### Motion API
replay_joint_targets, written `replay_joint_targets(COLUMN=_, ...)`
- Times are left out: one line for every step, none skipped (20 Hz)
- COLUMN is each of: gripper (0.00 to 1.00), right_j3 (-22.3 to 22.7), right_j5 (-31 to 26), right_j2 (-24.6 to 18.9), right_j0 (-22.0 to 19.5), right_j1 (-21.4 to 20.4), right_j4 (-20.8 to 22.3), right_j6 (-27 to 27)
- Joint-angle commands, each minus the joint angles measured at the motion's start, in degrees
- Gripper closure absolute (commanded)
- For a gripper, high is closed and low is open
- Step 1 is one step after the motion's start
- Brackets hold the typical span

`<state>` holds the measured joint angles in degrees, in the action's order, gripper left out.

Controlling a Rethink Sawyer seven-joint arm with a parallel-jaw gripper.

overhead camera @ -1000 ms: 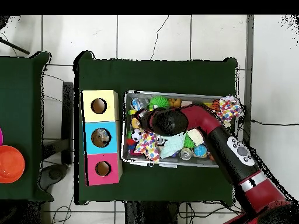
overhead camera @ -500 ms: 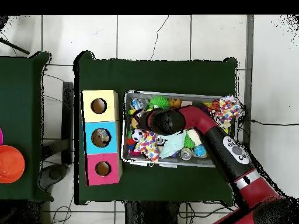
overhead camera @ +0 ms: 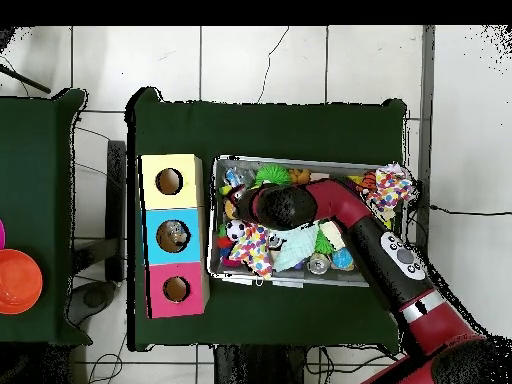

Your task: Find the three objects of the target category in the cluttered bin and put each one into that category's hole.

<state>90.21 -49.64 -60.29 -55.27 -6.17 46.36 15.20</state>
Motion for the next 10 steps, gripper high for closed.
replay_joint_targets(gripper=0.0, right_j3=-7.37, right_j5=-1.3, right_j2=4.51, right_j0=0.0, right_j1=1.99, right_j4=3.27, right_j6=12.6)
replay_joint_targets(gripper=0.0, right_j3=-6.89, right_j5=-0.88, right_j2=4.61, right_j0=-0.11, right_j1=1.71, right_j4=3.08, right_j6=11.11)
replay_joint_targets(gripper=0.0, right_j3=-6.65, right_j5=-0.71, right_j2=4.82, right_j0=-0.04, right_j1=1.42, right_j4=3.1, right_j6=10.17)
replay_joint_targets(gripper=0.0, right_j3=-6.41, right_j5=-0.54, right_j2=5.02, right_j0=0.03, right_j1=1.13, right_j4=3.12, right_j6=9.23)
replay_joint_targets(gripper=0.0, right_j3=-6.28, right_j5=0.05, right_j2=5.32, right_j0=0.15, right_j1=1.09, right_j4=3.55, right_j6=8.55)
replay_joint_targets(gripper=0.0, right_j3=-6.16, right_j5=0.65, right_j2=5.62, right_j0=0.28, right_j1=1.04, right_j4=3.98, right_j6=7.88)
replay_joint_targets(gripper=0.0, right_j3=-5.79, right_j5=1.53, right_j2=5.88, right_j0=0.08, right_j1=1.09, right_j4=3.98, right_j6=6.3)
replay_joint_targets(gripper=0.0, right_j3=-5.65, right_j5=1.79, right_j2=6.22, right_j0=0.15, right_j1=0.93, right_j4=3.85, right_j6=4.82)
replay_joint_targets(gripper=0.0, right_j3=-5.63, right_j5=2.08, right_j2=6.6, right_j0=0.41, right_j1=0.52, right_j4=4.01, right_j6=3.44)
replay_joint_targets(gripper=0.0, right_j3=-5.61, right_j5=2.31, right_j2=6.91, right_j0=0.74, right_j1=0.18, right_j4=4.43, right_j6=2.92)
